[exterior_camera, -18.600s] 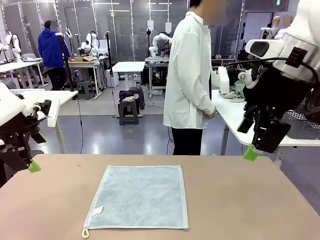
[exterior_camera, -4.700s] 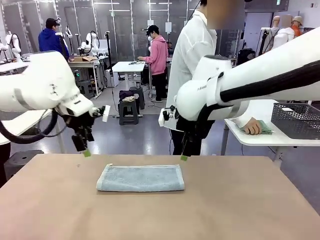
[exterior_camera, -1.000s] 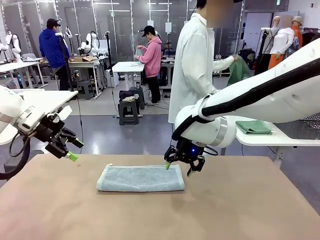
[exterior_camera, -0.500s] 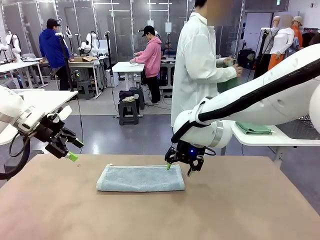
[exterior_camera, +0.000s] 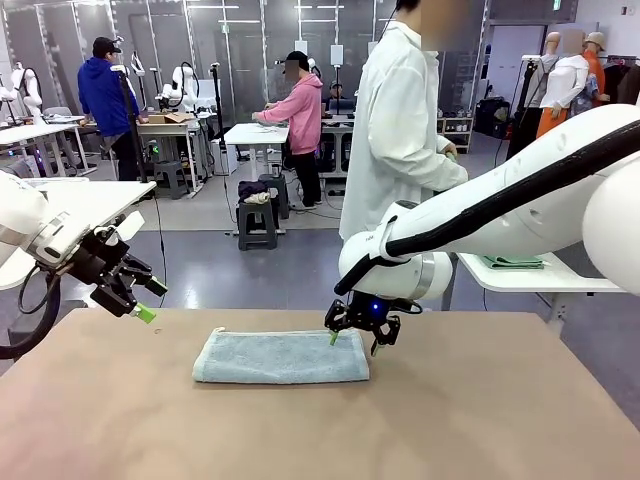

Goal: Fold the towels and place them in the basket.
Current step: When a person lays out a Towel with hook on the table, fold it in half twice.

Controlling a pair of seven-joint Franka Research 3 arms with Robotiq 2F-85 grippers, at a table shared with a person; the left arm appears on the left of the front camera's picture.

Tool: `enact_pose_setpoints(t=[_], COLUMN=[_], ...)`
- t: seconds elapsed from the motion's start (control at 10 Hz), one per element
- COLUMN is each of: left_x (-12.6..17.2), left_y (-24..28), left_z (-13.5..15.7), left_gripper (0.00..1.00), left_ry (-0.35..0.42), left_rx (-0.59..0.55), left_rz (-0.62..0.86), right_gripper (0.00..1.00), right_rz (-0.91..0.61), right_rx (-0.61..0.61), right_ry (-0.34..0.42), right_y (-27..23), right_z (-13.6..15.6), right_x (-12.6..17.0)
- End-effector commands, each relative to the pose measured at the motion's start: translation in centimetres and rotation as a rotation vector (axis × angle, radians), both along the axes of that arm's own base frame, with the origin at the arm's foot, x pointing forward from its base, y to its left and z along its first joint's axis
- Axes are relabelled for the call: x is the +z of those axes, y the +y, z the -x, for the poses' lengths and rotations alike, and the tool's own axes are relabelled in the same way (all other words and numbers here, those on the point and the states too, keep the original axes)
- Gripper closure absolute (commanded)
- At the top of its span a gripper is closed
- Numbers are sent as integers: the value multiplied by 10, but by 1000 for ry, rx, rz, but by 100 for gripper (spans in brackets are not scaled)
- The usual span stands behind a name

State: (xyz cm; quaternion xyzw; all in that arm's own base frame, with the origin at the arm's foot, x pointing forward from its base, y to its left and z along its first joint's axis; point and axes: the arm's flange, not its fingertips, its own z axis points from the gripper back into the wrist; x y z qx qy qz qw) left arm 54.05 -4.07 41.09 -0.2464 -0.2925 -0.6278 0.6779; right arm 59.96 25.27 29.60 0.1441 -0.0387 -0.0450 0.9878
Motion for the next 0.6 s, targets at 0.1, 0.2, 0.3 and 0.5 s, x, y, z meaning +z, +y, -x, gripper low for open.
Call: enact_pose_setpoints(t=[0.1,0.2,0.3,0.5], left_x=[2,2,2,2], left_y=[-1,-1,-1,-1], left_z=[0,0,0,0], left_gripper=[0,0,0,0], left_ry=[4,4,4,4], left_rx=[9,9,9,9], left_rz=[-9,-9,-9,-9], right_gripper=[20,20,27,27], right_rz=[45,49,56,76], right_rx=[-22,-22,-22,-23], right_ry=[9,17,17,19], right_y=[11,13,14,18], right_z=[-11,-11,-12,-12], right_x=[-7,-9,-11,-12])
